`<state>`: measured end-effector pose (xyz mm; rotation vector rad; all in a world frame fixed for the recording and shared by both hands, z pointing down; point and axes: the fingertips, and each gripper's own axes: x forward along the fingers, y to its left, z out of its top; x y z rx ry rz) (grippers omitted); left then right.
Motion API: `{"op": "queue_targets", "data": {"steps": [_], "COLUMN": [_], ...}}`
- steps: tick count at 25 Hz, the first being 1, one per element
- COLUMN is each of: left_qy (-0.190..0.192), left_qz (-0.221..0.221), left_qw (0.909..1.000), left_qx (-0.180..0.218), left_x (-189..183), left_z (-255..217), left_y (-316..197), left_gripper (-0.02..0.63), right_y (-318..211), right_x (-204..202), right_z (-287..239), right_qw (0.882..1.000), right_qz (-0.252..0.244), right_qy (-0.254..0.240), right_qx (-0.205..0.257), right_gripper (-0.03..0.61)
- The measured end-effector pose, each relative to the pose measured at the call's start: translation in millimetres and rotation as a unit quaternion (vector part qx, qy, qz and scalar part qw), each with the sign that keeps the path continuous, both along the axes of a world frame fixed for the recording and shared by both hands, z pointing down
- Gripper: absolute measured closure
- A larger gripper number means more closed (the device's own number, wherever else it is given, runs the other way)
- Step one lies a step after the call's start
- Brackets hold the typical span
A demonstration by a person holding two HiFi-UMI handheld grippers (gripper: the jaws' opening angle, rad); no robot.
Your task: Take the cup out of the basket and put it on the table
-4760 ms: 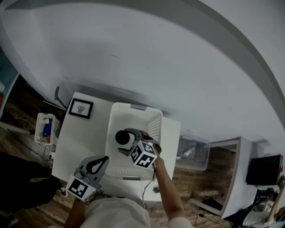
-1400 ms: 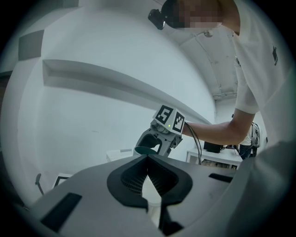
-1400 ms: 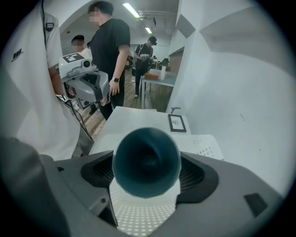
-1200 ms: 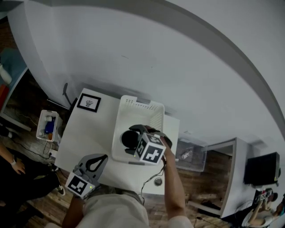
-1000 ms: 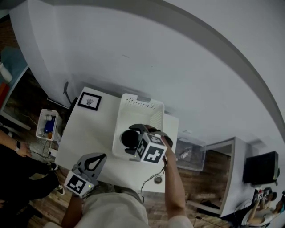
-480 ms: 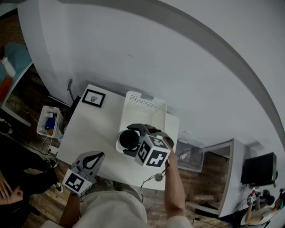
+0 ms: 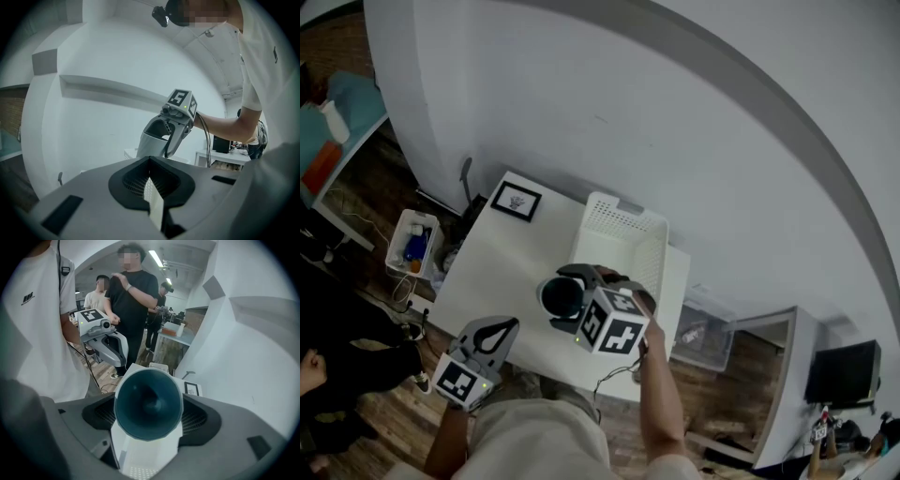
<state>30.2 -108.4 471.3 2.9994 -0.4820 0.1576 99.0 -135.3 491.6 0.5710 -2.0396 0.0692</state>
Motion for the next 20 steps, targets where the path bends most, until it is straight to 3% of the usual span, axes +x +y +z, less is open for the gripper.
{"op": "queue_targets", "data": {"steps": [20], "left_qy": [-0.021], "left_qz": [-0.087], "left_qw": [0.9957], "left_qx": [-0.021], "left_x": [-56.4], "left_z": [35.4], "left_y": [-9.8], "left_gripper": [0.612], "right_y": [-12.2], "right_x": [-91.4], "right_z": [58.9], "right_qw": [0.996], "right_qz": [-0.072], "right_qy": [-0.036], "right_qx": [-0.039], "right_gripper": [0.184]}}
